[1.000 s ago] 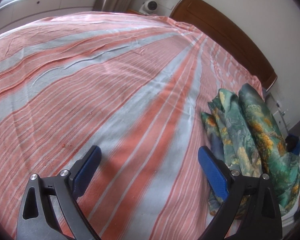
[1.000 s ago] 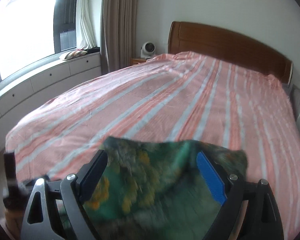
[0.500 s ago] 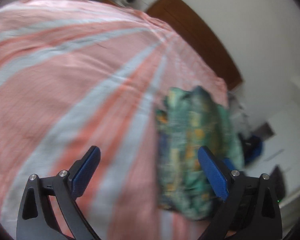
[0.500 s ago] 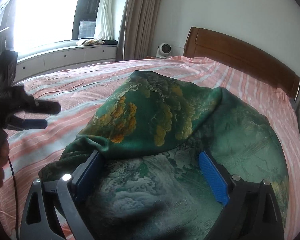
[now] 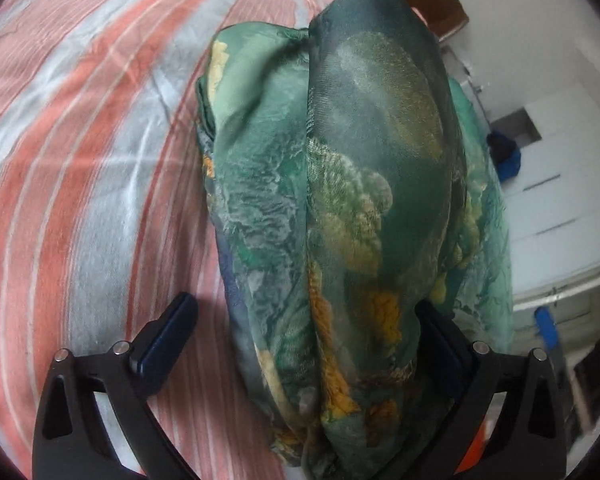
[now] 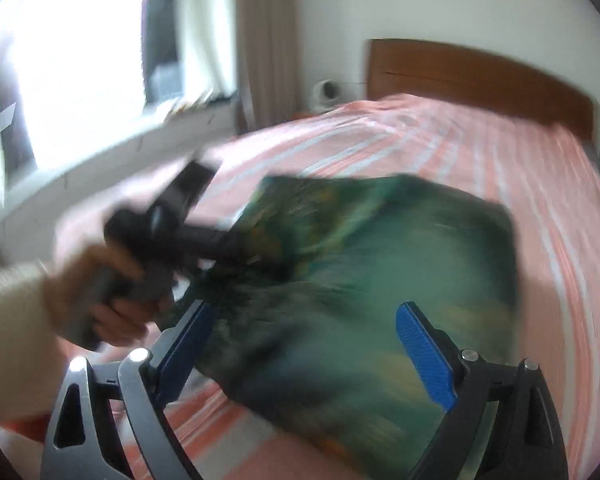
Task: Fold large clothes
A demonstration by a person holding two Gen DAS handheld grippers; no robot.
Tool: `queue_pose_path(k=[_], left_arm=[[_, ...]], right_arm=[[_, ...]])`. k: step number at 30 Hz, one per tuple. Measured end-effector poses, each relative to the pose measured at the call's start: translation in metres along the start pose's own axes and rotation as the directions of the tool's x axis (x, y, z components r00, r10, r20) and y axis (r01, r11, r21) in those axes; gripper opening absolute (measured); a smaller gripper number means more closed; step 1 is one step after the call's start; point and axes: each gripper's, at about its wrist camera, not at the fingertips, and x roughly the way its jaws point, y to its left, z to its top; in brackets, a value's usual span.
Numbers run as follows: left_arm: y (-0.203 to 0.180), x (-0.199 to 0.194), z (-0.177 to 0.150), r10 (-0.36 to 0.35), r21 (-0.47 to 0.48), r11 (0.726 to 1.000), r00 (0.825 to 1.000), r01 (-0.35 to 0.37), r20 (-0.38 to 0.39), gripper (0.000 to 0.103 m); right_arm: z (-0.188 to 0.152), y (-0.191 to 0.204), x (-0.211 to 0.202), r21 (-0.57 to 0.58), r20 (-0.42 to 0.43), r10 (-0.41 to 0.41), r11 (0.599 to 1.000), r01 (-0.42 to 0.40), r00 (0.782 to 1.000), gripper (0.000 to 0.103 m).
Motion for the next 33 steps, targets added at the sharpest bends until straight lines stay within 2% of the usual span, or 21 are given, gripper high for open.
queue_pose_path(k=[2,4,5,7,8,10,12,13,14,15,16,17,18,19,20,22,23,25,28,29,33], left_arm=[[-0.006,0.006,0.002,0.02,0.019,1.0,1.0,-0.02,-0.01,0.103],[-0.011,0.011,0.006,0.034,0.031,0.999,0.999,-0.033,-0.017,0.103],[-0.013,0.014,0.007,0.04,0.037,0.999,0.999,-0.04,-0.022,0.103],[-0.018,0.017,0.01,0.049,0.042,0.998,0.998,-0.048,-0.032,0.103],[-0.02,0.02,0.013,0.052,0.044,0.998,0.998,-0.05,-0.041,0.103],[-0.021,0.022,0.018,0.053,0.047,0.998,0.997,-0.051,-0.055,0.103],[-0.025,0.029,0.026,0.058,0.041,0.998,0.996,-0.056,-0.069,0.103],[-0.026,0.031,0.028,0.067,0.03,0.997,0.995,-0.065,-0.074,0.103],[-0.028,0.034,0.032,0.083,0.021,0.996,0.994,-0.081,-0.073,0.103],[-0.035,0.034,0.031,0.12,0.019,0.993,0.991,-0.119,-0.065,0.1],[-0.047,0.036,0.032,0.154,0.031,0.988,0.987,-0.152,-0.048,0.08],[-0.064,0.034,0.029,0.174,0.064,0.983,0.984,-0.172,-0.026,0.07],[-0.086,0.03,0.024,0.259,0.117,0.958,0.966,-0.26,0.025,0.062],[-0.111,0.028,0.016,0.345,0.183,0.917,0.935,-0.354,0.078,0.055],[-0.127,0.027,0.009,0.387,0.218,0.888,0.915,-0.404,0.115,0.053],[-0.152,0.024,-0.006,0.428,0.261,0.846,0.885,-0.464,0.185,0.049],[-0.161,0.02,-0.013,0.43,0.268,0.838,0.877,-0.476,0.215,0.048],[-0.173,0.007,-0.022,0.411,0.251,0.846,0.875,-0.471,0.256,0.046],[-0.181,-0.011,-0.025,0.376,0.226,0.865,0.878,-0.447,0.298,0.046],[-0.186,-0.014,-0.023,0.373,0.228,0.864,0.874,-0.45,0.311,0.046],[-0.203,-0.027,-0.005,0.366,0.23,0.854,0.853,-0.467,0.371,0.046]], right_arm=[[-0.001,-0.057,-0.021,0.16,-0.009,-0.03,0.987,0.031,1.0,0.102],[-0.011,-0.128,-0.017,0.352,-0.076,-0.026,0.935,0.051,0.997,0.102],[-0.016,-0.153,-0.008,0.424,-0.106,0.009,0.905,0.037,0.994,0.102],[-0.034,-0.198,0.016,0.597,-0.129,0.144,0.801,-0.039,0.981,0.102],[-0.043,-0.212,0.031,0.674,-0.104,0.242,0.73,-0.111,0.965,0.102],[-0.057,-0.22,0.066,0.776,-0.032,0.424,0.581,-0.245,0.905,0.102],[-0.062,-0.214,0.097,0.813,-0.026,0.516,0.509,-0.283,0.856,0.103],[-0.061,-0.21,0.108,0.815,-0.046,0.513,0.516,-0.265,0.857,0.103],[-0.057,-0.206,0.115,0.802,-0.065,0.496,0.543,-0.25,0.866,0.103],[-0.048,-0.201,0.119,0.768,-0.107,0.466,0.6,-0.225,0.878,0.101],[-0.035,-0.192,0.117,0.698,-0.168,0.404,0.693,-0.181,0.899,0.095],[-0.023,-0.182,0.113,0.613,-0.216,0.339,0.777,-0.143,0.916,0.089],[-0.01,-0.165,0.106,0.493,-0.266,0.254,0.865,-0.095,0.93,0.087],[-0.001,-0.149,0.101,0.396,-0.294,0.184,0.916,-0.056,0.938,0.082],[0.008,-0.131,0.093,0.296,-0.305,0.11,0.955,-0.015,0.946,0.081],[0.016,-0.105,0.08,0.175,-0.285,0.032,0.984,0.019,0.958,0.079],[0.019,-0.089,0.071,0.111,-0.262,-0.002,0.993,0.032,0.965,0.079],[0.023,-0.059,0.05,0.011,-0.196,-0.042,0.999,0.045,0.98,0.079],[0.026,-0.028,0.017,-0.078,-0.095,-0.059,0.996,0.052,0.994,0.079],[0.029,-0.019,0.005,-0.106,-0.059,-0.059,0.993,0.053,0.997,0.079],[0.05,-0.012,-0.012,-0.118,0.0,-0.051,0.992,0.051,0.999,0.079]])
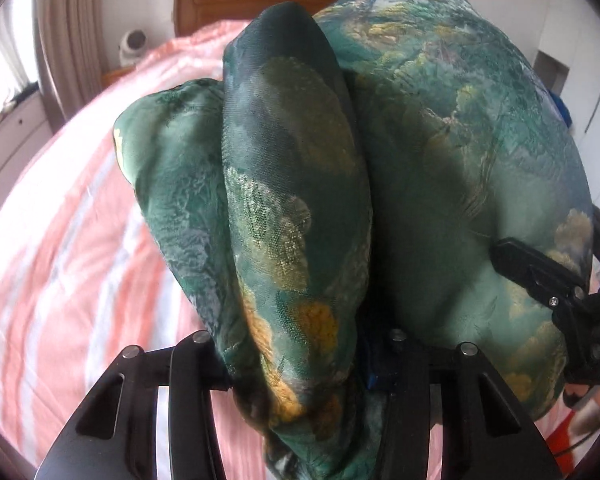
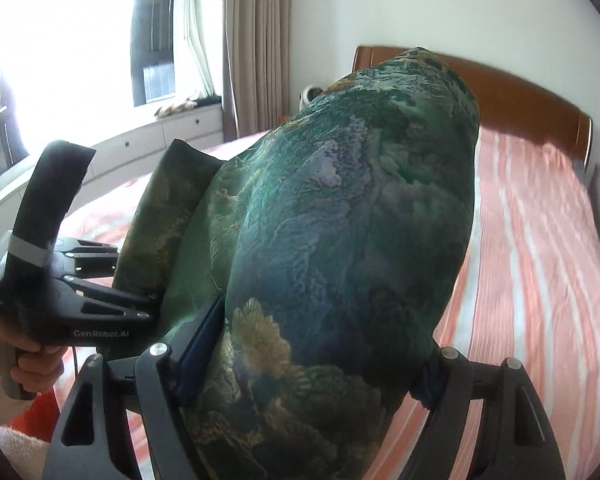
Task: Fold large clothes
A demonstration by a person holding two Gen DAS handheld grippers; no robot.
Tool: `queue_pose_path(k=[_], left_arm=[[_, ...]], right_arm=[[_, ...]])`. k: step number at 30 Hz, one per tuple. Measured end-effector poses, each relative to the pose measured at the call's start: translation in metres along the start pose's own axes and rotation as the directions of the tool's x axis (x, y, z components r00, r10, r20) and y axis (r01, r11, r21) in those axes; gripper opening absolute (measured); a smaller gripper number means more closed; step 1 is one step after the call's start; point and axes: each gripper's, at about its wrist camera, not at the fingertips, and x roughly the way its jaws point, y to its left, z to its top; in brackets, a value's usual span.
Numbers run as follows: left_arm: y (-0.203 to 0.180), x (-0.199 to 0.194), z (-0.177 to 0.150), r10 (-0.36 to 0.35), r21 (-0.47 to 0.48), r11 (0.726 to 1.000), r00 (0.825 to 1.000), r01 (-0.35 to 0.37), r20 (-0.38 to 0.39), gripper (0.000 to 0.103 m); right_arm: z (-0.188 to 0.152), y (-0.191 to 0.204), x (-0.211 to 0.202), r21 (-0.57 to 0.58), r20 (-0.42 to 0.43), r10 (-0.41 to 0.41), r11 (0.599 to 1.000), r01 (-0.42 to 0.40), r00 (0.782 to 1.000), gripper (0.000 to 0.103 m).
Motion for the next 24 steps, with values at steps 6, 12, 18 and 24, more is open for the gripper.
queue_pose_path(k=[6,12,18,24], left_arm=[[0.011,0.033,0.068,0.048,-0.039,0.998,0.997,-0.046,0.052,0.081],[0.049,0.102,0.071,0.151,-0.15,0.975,0.986,-0.161,-0.077,0.1],[0.03,0.026,0.037,0.201,-0.124,0.975,0.967,-0.183,0.159,0.101],[0.004,-0.047,-0.009,0.3,-0.022,0.951,0.897,-0.31,0.325,0.103]], right_arm=[[0.034,-0.06,0.032,0.164,0.04,0.069,0.984,-0.075,0.997,0.082],[-0.005,-0.14,0.107,0.504,-0.188,0.054,0.862,0.049,0.981,0.1],[-0.016,-0.108,0.061,0.4,-0.076,-0.076,0.911,0.1,0.994,0.1],[-0.02,-0.074,-0.026,0.22,0.09,-0.229,0.954,0.205,0.969,0.103]])
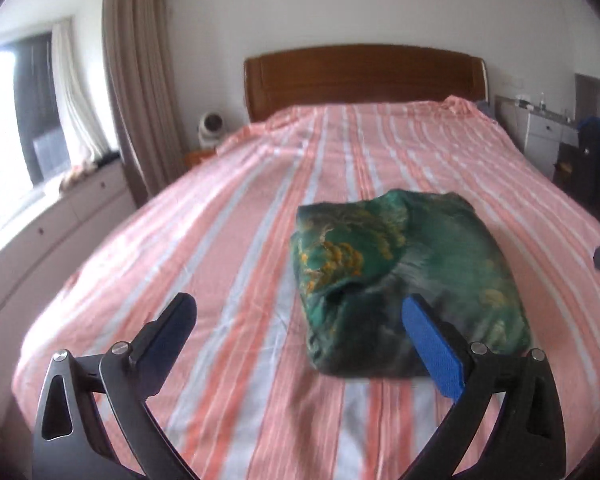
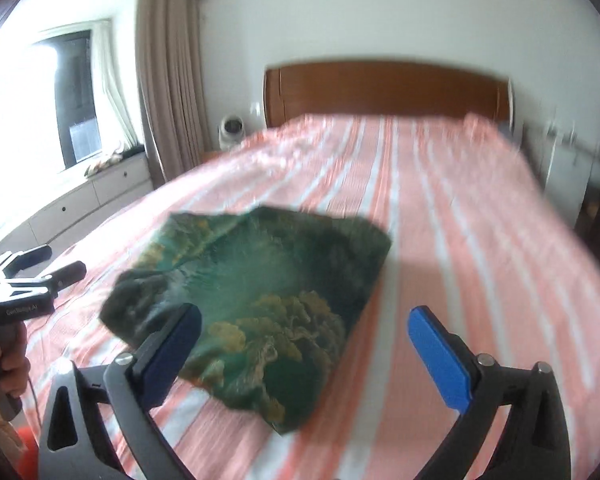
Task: Fold large clothes
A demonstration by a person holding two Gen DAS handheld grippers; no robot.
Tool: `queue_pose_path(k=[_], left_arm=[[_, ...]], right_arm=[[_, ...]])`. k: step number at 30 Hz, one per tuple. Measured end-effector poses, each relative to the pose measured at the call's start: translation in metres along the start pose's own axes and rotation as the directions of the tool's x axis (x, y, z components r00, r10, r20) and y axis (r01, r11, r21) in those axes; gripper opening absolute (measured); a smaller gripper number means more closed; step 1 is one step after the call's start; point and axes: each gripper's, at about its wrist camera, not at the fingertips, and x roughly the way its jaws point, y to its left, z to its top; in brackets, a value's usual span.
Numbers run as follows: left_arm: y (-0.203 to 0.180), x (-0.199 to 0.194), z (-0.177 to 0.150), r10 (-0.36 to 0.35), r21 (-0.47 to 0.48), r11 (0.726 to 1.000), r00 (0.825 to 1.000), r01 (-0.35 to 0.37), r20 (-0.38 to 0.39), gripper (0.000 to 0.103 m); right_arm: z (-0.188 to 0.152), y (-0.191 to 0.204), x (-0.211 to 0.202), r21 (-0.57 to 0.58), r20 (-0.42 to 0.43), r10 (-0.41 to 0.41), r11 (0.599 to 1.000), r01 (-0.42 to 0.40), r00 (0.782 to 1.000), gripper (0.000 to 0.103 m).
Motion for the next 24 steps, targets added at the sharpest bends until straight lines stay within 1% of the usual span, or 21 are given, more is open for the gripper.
queue_pose_path(k=[1,3,6,8,10,12,13,14,15,16,18,22,24], left_arm=[[0.002,-0.012,0.002,0.007,0.011,1.0,1.0,-0.007,0.017,0.103],[-0.005,-0.037,0.005,0.025,0.019,0.999,0.999,-0.026,0.048,0.103],[-0.013,-0.065,0.003,0.035,0.01,0.999,0.995,-0.036,0.088,0.103],[-0.017,-0.081,-0.002,0.031,-0.01,1.0,0.994,-0.03,0.107,0.103],[-0.019,-0.098,-0.006,0.025,-0.036,0.999,0.992,-0.021,0.124,0.103],[-0.022,-0.11,-0.012,0.024,-0.045,0.999,0.992,-0.018,0.121,0.103],[-0.023,-0.112,-0.014,0.023,-0.048,0.999,0.993,-0.018,0.115,0.103],[-0.024,-0.116,-0.017,0.022,-0.054,0.998,0.994,-0.017,0.109,0.103],[-0.025,-0.119,-0.019,0.022,-0.06,0.998,0.995,-0.016,0.101,0.103],[-0.026,-0.119,-0.022,0.02,-0.069,0.998,0.996,-0.014,0.09,0.103],[-0.028,-0.117,-0.026,0.013,-0.086,0.996,0.998,-0.007,0.065,0.103],[-0.033,-0.116,-0.035,0.043,-0.086,0.995,0.999,-0.043,-0.002,0.103],[-0.034,-0.117,-0.04,0.039,-0.084,0.996,0.999,-0.042,-0.037,0.103]], right_arm=[[-0.003,0.001,-0.018,-0.008,0.037,-0.017,1.0,0.017,0.999,0.103],[0.001,0.008,-0.038,-0.012,0.071,-0.048,0.999,0.049,0.996,0.103],[0.0,0.011,-0.064,-0.006,0.09,-0.067,0.998,0.068,0.994,0.103],[-0.003,0.008,-0.082,0.017,0.107,-0.065,0.998,0.063,0.992,0.103],[-0.006,0.005,-0.103,0.03,0.138,-0.087,0.996,0.084,0.987,0.103],[-0.008,0.006,-0.123,0.033,0.182,-0.132,0.991,0.128,0.974,0.103],[-0.011,0.005,-0.131,0.038,0.21,-0.155,0.988,0.151,0.965,0.103],[-0.015,0.005,-0.143,0.053,0.251,-0.194,0.981,0.186,0.948,0.103],[-0.018,0.006,-0.151,0.054,0.264,-0.213,0.977,0.206,0.941,0.103],[-0.02,0.007,-0.156,0.044,0.258,-0.222,0.975,0.219,0.94,0.103],[-0.023,0.008,-0.159,0.012,0.214,-0.199,0.979,0.201,0.956,0.103],[-0.034,0.014,-0.157,-0.017,0.148,-0.207,0.977,0.212,0.967,0.103],[-0.039,0.018,-0.153,-0.01,0.095,-0.193,0.981,0.195,0.976,0.103]])
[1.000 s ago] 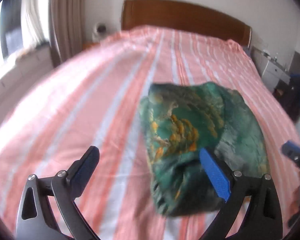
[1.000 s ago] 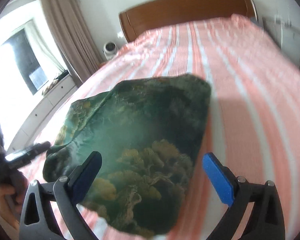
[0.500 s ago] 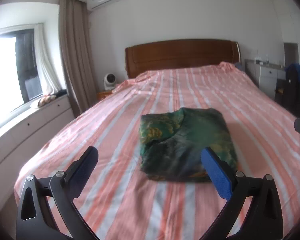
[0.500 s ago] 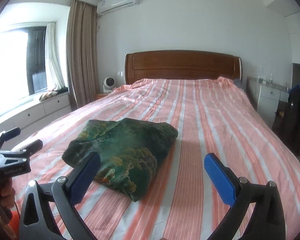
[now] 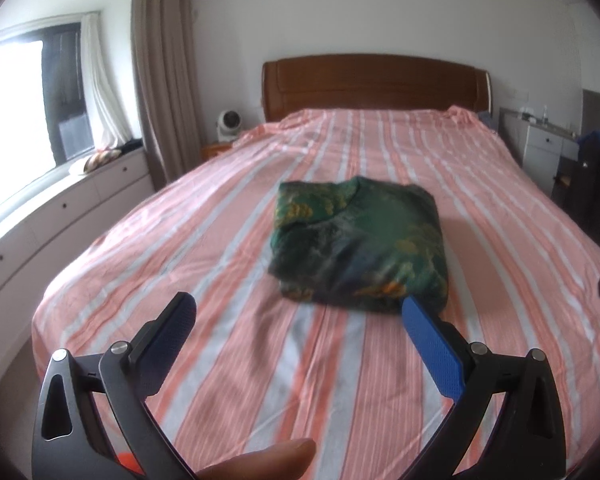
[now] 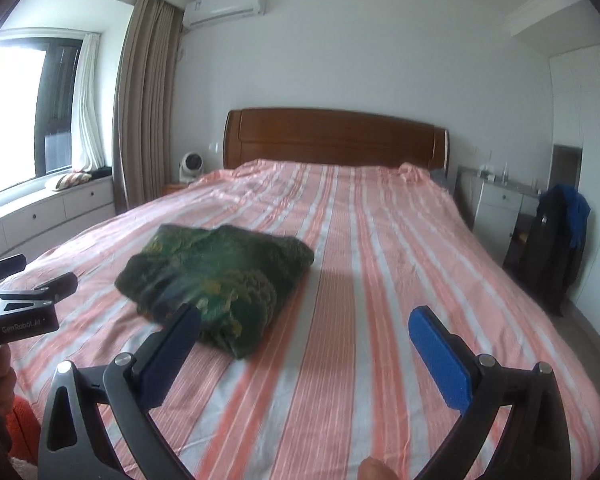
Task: Fold large clothes
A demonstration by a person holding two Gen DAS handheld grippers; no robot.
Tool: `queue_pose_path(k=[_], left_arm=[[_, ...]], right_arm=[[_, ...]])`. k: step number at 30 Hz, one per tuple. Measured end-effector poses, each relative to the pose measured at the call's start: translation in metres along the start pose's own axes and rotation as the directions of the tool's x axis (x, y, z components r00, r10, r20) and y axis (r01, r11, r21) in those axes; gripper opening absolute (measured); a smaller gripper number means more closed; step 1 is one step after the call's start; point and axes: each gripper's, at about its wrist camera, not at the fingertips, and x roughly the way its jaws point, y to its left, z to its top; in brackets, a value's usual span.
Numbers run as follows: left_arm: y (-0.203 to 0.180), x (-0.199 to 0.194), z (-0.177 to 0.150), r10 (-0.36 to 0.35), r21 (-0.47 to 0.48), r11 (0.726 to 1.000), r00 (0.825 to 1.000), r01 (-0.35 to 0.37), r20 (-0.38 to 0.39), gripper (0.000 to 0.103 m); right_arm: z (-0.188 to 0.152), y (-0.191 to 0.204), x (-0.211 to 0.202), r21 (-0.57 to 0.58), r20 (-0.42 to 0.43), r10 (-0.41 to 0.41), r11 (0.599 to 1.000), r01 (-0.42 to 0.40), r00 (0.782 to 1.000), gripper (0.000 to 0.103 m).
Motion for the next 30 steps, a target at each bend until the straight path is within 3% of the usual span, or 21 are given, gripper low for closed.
queue_pose_path(k=[3,10,19,25,30], left_arm=[[0.003,-0.006,-0.007,-0.029,-0.002,1.0,0.999,0.029,-0.038,0.103],[0.007,-0.016,-0.022,-0.062,0.018,0.998,0.989,0.065,-0.131,0.103],[0.003,-0.03,-0.028,-0.039,0.057,0.997,0.987,0.048,-0.155,0.103],[0.003,-0.038,-0.026,-0.054,0.055,0.996,0.986,0.063,-0.157,0.103],[0.002,-0.04,-0.024,-0.058,0.059,0.996,0.985,0.069,-0.163,0.103]], right_arm=[[-0.009,0.01,0.005,0.004,-0.081,0.02,1.0,-0.02,0.997,0.103],[-0.033,0.04,0.013,0.027,-0.267,0.112,0.994,-0.108,0.957,0.103],[-0.036,0.055,0.002,-0.015,-0.33,0.079,0.996,-0.089,0.941,0.103],[-0.035,0.054,-0.002,0.02,-0.385,0.084,0.996,-0.083,0.919,0.103],[-0.033,0.056,-0.007,-0.006,-0.378,0.046,0.999,-0.052,0.925,0.103]])
